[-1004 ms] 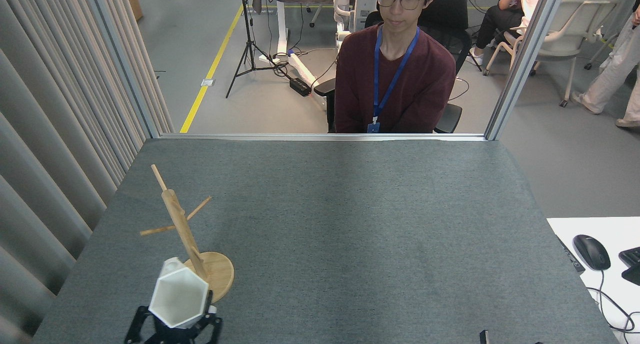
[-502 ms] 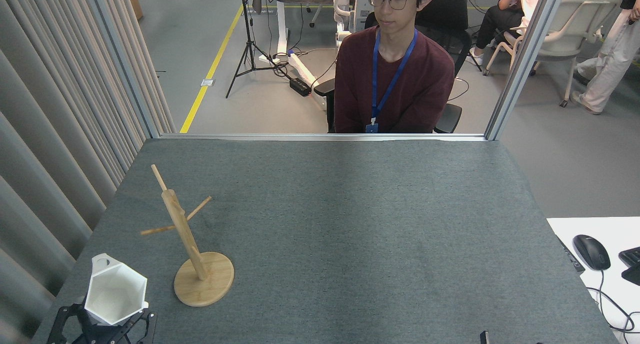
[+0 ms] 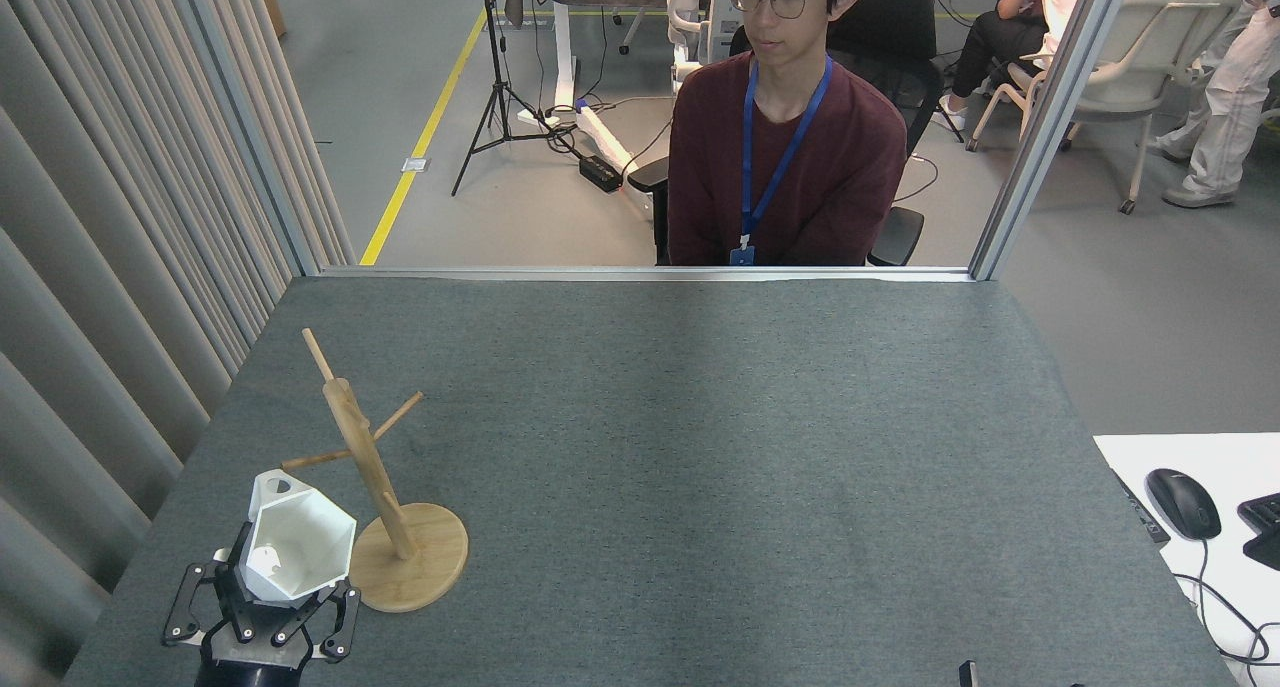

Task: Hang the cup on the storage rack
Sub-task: 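Carry the cup with the left gripper toward the wooden mug tree, then hook the cup's handle onto a peg of the mug tree, release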

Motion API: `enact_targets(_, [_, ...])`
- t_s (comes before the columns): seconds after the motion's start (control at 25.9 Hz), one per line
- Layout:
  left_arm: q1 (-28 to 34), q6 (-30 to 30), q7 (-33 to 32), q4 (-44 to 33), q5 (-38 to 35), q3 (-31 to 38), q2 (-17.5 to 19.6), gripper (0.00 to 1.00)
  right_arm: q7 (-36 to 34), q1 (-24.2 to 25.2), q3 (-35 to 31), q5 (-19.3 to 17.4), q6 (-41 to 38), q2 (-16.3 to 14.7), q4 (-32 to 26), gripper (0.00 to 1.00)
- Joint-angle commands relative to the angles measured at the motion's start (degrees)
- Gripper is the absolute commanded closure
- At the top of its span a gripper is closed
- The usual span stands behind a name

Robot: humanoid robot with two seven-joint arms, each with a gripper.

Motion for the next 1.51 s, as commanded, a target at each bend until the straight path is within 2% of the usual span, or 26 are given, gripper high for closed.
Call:
enact_targets(0.0, [-0.3, 0.09, -0.05, 0.78, 0.18, 2.48, -0.17, 0.58, -0.01, -0.12, 0.0, -0.01, 0.04, -0.01, 0.0, 0.0])
enact_targets(0.15, [-1.35, 0.09, -0.05, 2.36, 0.27, 3.45, -0.17, 0.55, -0.01, -0.21, 0.09, 0.08, 0.04, -0.01, 0.0, 0.0])
enact_targets(0.5, [-3.64, -0.61, -0.05, 2.8, -0.79, 3.97, 0.27, 0.57, -0.01, -0.21, 0.09, -0.01, 0.04, 0.08, 0.0, 0.0])
enact_targets(1.08, [-6.36, -0.52, 0.31, 3.42, -9.84, 2.48, -1.49, 0.55, -0.1, -0.21, 0.18, -0.01, 0.04, 0.78, 0.0, 0.0])
enact_targets(1.12, [-6.36, -0.52, 0.31, 3.59, -10.37, 2.48, -1.67, 0.52, -0.1, -0.21, 0.18, -0.01, 0.04, 0.78, 0.0, 0.0])
enact_targets(1.24, [-6.36, -0.35, 0.66, 3.94, -11.16, 2.39, -2.02, 0.36, -0.19, -0.21, 0.18, -0.01, 0.04, 1.49, 0.0, 0.0])
enact_targets(1.31, [-6.45, 0.01, 1.01, 4.38, -10.98, 2.39, -2.02, 0.0, -0.19, -0.21, 0.18, -0.01, 0.04, 1.57, 0.0, 0.01])
enact_targets(1.47, [-6.28, -0.26, 1.71, 4.56, -11.07, 2.39, -1.93, 0.0, -0.28, -0.21, 0.26, -0.01, -0.05, 2.19, 0.0, 0.0])
